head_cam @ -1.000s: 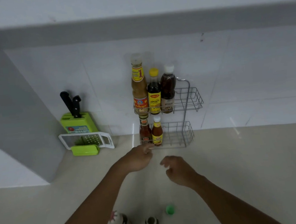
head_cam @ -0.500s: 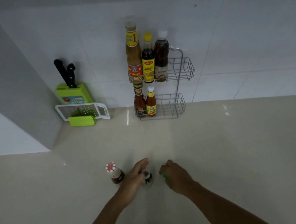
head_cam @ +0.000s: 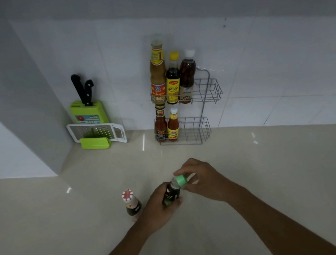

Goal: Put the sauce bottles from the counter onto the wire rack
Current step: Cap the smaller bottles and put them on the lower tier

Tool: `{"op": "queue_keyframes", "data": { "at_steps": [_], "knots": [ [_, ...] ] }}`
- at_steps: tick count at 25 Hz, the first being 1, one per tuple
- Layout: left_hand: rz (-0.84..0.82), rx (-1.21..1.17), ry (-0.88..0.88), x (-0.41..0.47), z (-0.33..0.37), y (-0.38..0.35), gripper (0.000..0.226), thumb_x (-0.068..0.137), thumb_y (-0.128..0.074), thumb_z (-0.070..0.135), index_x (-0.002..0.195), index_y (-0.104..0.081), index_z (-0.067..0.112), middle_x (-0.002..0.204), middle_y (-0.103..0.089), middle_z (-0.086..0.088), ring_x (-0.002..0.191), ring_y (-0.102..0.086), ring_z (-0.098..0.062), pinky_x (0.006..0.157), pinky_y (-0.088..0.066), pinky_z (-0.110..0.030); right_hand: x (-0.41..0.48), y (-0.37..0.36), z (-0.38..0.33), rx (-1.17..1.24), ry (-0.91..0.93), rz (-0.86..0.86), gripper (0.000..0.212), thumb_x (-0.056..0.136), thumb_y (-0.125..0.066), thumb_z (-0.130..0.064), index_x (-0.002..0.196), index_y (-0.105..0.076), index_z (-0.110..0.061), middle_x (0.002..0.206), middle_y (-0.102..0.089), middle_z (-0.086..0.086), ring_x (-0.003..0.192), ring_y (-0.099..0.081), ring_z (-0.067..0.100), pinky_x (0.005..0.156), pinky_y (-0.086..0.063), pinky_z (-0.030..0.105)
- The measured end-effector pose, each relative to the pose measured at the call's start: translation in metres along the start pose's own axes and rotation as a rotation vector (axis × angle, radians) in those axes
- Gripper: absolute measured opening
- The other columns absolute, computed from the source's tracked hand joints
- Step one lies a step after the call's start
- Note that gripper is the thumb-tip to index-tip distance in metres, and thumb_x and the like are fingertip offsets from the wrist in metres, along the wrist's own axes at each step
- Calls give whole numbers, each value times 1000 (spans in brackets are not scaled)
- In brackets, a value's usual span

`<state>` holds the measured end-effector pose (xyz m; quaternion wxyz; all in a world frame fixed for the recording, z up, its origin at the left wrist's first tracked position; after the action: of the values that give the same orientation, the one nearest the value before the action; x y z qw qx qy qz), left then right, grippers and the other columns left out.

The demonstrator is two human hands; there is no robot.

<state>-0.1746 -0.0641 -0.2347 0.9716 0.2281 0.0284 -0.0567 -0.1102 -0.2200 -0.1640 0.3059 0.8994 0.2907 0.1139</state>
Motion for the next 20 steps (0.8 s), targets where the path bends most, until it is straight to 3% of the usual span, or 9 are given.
{"op": "queue_keyframes", "data": {
  "at_steps": [6, 8, 9, 12, 13, 15, 16, 18, 20],
  "knots": [
    [-64, 11, -34, 11, 56, 32, 27, 76, -70, 26, 102, -60, 30, 80, -66, 9, 65, -61, -6, 62, -49, -26, 15, 40, -52, -256, 195, -171, 44, 86, -76, -6, 127, -69, -21, 119, -63, -11, 107, -62, 9, 93, -53, 23],
    [-34, 27, -51, 14, 75, 40, 26, 73, -70, 26, 95, -60, 31, 77, -65, 10, 64, -60, -6, 61, -50, -28, 17, 52, -65, -302, 133, -148, 31, 89, -73, -31, 119, -71, -23, 104, -67, -11, 94, -64, 11, 83, -55, 28],
    [16, 140, -84, 14, 85, 44, 29, 72, -70, 31, 98, -59, 34, 80, -66, 11, 67, -61, -7, 63, -51, -29, 18, 55, -71, -338, 102, -114, 28, 92, -66, -45, 105, -75, -22, 89, -70, -7, 81, -66, 13, 73, -56, 27],
    [191, 564, -173, 13, 108, 46, 43, 71, -66, 44, 111, -53, 35, 94, -71, 12, 81, -66, -12, 67, -49, -26, 21, 58, -84, -323, -170, -102, 77, 98, -32, -68, 64, -69, -9, 53, -66, 9, 39, -62, 20, 52, -50, 19],
    [204, 545, -173, 13, 112, 44, 42, 70, -66, 45, 109, -53, 35, 94, -71, 12, 80, -66, -11, 66, -48, -25, 21, 59, -83, -288, -321, -169, 91, 94, -19, -75, 66, -72, -6, 51, -66, 8, 35, -59, 19, 53, -50, 22],
    [170, 337, -125, 16, 116, 43, 37, 66, -68, 44, 100, -54, 36, 84, -69, 12, 73, -64, -10, 62, -49, -25, 19, 67, -81, -195, -544, -370, 113, 80, 0, -87, 90, -76, -4, 57, -70, 8, 39, -58, 17, 51, -45, 25],
    [143, 193, -100, 20, 116, 45, 32, 65, -71, 39, 93, -56, 35, 76, -66, 12, 67, -61, -8, 59, -49, -24, 19, 74, -80, -176, -555, -428, 114, 76, 0, -90, 110, -72, -8, 66, -74, 8, 45, -63, 18, 50, -46, 26],
    [98, -29, -69, 28, 116, 52, 25, 65, -75, 26, 80, -58, 35, 65, -60, 14, 57, -56, -3, 53, -44, -20, 25, 91, -83, -155, -396, -379, 87, 80, -27, -88, 141, -48, -30, 94, -76, 1, 67, -74, 20, 59, -60, 32],
    [39, -114, -58, 35, 120, 58, 23, 67, -76, 17, 78, -60, 29, 63, -58, 12, 52, -54, -3, 51, -43, -19, 29, 103, -94, -140, -94, -263, 67, 83, -68, -63, 143, -44, -45, 110, -68, -8, 80, -74, 17, 74, -64, 37]
  ]
}}
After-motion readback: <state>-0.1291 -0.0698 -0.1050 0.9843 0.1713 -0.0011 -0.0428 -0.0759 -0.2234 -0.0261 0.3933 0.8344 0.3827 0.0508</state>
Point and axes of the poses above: each hand's wrist, its own x-axis towards the middle knuckle, its own y-axis out of the back of the hand, z = x × y, the point moved 5 cm from there along x, towards the middle knuckle
